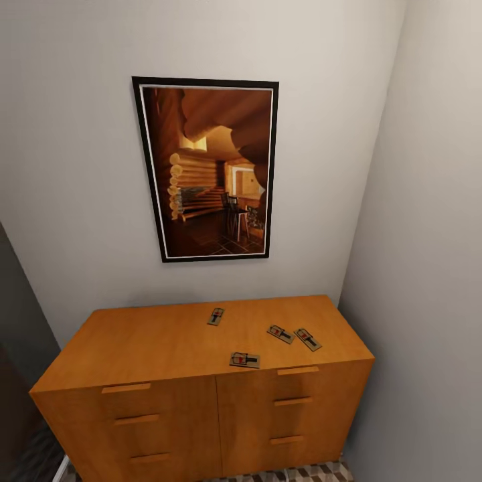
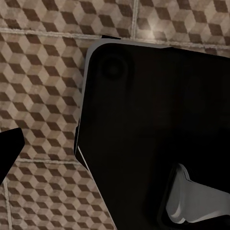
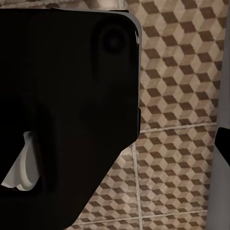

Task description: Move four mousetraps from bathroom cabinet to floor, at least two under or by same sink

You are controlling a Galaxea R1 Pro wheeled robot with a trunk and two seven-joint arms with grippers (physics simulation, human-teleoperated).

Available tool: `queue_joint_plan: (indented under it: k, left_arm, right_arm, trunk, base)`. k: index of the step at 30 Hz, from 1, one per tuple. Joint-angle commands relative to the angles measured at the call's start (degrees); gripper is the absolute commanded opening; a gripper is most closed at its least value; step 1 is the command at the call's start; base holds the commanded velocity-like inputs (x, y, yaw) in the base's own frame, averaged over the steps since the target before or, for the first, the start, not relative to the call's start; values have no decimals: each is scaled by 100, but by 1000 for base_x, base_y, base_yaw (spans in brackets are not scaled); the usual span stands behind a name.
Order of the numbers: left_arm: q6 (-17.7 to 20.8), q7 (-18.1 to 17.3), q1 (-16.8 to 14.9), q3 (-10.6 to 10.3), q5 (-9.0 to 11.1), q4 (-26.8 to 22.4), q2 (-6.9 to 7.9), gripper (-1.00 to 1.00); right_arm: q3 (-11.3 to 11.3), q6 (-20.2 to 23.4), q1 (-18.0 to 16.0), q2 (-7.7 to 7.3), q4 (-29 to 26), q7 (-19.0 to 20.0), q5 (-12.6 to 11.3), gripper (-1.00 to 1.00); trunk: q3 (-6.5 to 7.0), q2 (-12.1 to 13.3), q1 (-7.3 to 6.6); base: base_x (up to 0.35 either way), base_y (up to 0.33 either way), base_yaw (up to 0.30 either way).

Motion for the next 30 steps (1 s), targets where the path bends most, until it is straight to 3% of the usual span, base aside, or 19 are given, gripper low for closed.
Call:
queue_joint_plan:
  k: [1, 30]
  left_arm:
    - [-17, -2, -1, 3, 37, 5, -1, 100]
    - [-17, -2, -1, 3, 38, 5, -1, 100]
  right_arm:
    - [-3, -17, 1, -2, 1, -5, -3, 100]
    - [-3, -14, -1, 1, 1, -7, -3, 100]
  trunk:
    - [-1, -3, 2]
    - [-1, -3, 2]
  base:
    - [0, 0, 0]
    - [0, 0, 0]
